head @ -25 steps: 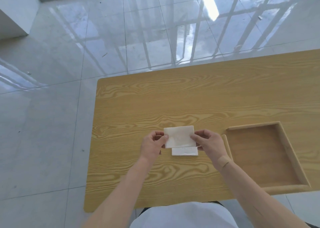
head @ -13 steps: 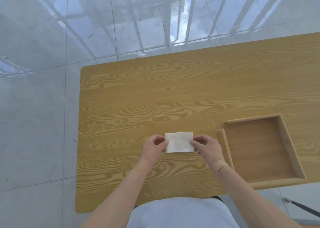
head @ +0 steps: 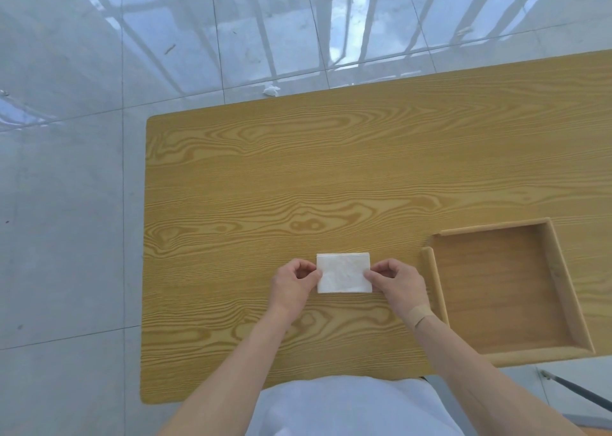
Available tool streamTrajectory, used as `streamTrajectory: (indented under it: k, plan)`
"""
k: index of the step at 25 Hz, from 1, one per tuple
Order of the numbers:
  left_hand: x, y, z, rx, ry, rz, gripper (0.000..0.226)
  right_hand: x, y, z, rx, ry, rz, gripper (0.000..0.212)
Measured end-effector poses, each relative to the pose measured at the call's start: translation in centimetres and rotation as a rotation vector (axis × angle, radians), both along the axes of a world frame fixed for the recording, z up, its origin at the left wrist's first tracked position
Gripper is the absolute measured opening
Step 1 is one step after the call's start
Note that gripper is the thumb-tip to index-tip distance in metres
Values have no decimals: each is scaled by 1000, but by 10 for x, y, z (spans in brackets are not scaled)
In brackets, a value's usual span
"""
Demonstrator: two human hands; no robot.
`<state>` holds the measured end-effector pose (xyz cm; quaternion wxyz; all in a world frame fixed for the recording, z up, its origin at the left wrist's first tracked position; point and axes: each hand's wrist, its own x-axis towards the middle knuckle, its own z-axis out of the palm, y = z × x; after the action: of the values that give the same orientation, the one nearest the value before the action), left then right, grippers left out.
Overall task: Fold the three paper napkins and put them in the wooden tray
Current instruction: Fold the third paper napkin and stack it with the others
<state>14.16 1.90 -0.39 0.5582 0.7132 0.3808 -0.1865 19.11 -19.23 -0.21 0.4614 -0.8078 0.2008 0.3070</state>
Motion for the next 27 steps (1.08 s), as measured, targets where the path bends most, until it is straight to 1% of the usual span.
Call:
streamTrajectory:
  k: [19,27]
  plan:
    - [5,-6,4,104,33,-24,9,2,5,4,-74,-4,3,12]
    - [5,-12,6,207,47,-36,11,2,7,6,-101,7,10,12]
